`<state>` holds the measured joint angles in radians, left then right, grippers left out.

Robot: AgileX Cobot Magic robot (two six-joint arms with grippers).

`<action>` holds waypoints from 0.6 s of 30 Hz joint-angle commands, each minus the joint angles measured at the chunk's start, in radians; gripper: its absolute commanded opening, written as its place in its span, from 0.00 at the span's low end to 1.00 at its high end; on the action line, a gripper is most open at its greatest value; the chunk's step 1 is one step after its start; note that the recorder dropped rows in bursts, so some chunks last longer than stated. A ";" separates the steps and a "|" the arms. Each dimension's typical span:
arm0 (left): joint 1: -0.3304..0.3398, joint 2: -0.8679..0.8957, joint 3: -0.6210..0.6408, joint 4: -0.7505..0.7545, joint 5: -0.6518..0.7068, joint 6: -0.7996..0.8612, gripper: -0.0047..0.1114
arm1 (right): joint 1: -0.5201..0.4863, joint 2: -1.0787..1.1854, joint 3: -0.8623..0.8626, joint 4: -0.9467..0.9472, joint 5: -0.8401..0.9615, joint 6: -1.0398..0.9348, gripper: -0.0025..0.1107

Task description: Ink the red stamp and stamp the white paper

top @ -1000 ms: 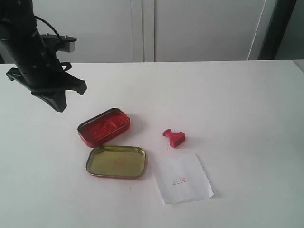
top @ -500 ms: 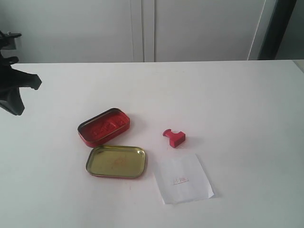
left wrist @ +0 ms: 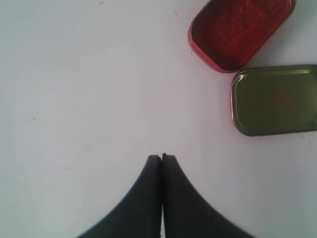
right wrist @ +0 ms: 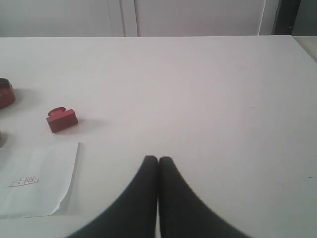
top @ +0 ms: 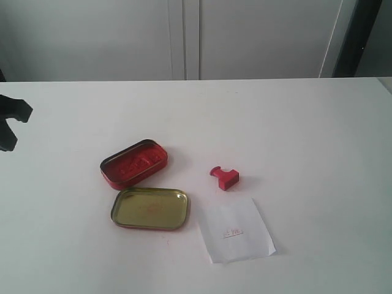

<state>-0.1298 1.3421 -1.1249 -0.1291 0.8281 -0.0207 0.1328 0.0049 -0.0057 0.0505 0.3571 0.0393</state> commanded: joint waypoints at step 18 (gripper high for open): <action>0.002 -0.412 0.261 -0.013 -0.057 0.002 0.04 | -0.006 -0.005 0.006 0.001 -0.014 -0.002 0.02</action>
<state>-0.1298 0.9696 -0.8809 -0.1308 0.7686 -0.0207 0.1328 0.0049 -0.0057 0.0505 0.3571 0.0393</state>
